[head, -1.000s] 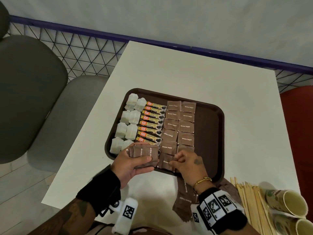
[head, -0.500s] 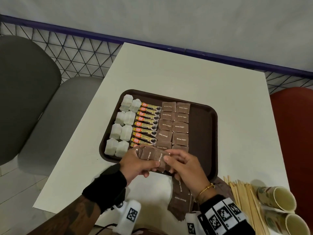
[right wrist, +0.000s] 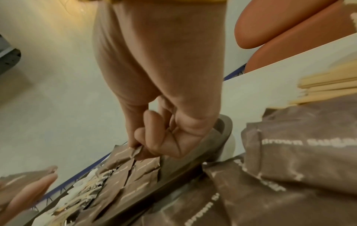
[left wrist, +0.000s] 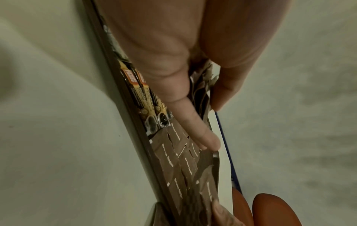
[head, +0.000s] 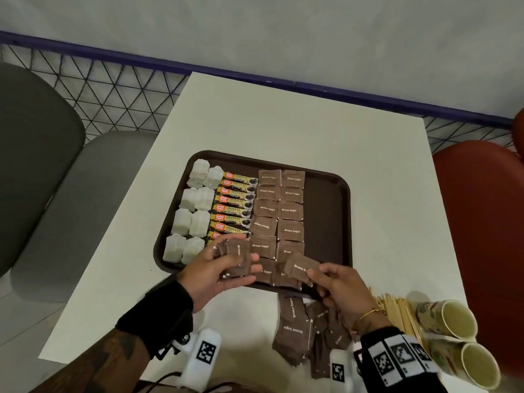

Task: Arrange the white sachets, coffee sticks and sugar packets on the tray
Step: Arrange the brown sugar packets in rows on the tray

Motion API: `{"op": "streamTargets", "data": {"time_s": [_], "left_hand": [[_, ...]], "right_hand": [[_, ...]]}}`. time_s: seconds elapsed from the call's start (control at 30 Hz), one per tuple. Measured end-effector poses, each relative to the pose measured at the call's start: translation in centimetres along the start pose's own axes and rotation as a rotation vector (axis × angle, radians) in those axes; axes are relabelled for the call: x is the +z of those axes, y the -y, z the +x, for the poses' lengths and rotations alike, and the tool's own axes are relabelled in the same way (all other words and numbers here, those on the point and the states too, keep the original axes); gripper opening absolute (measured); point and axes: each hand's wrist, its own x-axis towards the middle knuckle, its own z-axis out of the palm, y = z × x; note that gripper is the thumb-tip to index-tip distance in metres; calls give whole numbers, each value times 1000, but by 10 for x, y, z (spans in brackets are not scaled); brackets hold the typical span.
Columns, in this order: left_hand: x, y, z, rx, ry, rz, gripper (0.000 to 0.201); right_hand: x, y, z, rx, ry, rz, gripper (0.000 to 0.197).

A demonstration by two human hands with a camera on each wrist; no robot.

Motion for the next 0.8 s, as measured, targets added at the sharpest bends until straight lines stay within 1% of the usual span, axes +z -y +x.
{"op": "streamTargets", "data": {"time_s": [0.1,0.27,0.4,0.47,0.53,0.6,0.63,0.7,0.73,0.8], "left_hand": [[-1,-1,-1,14,20,14,42],[0,0,0,33,-36,55,45],[2,3,1,40,-82,77,46],[3,4,2,37,-98,91,47],[4,5,2,41,-111,124,48],[5,6,2,50,-121,173,49],[6,6,2,56,-127,204,49],[8,6,3,71,-129,275,49],[10,7,4,80,-125,301,49],[13,7,5,99,-127,305,47]], "right_hand": [[4,-5,6,15,-3,-90,13],[12,-8,13,-59,-13,-278,16],[20,-4,9,-94,-72,-393,17],[22,-1,7,-108,-112,-441,23],[23,3,3,-142,-160,-432,30],[24,11,-3,-225,-165,-352,31],[25,17,-7,-259,-134,-302,28],[29,30,-13,-307,-9,-223,22],[32,36,-15,-304,73,-199,21],[40,44,-16,-246,229,-190,22]]}}
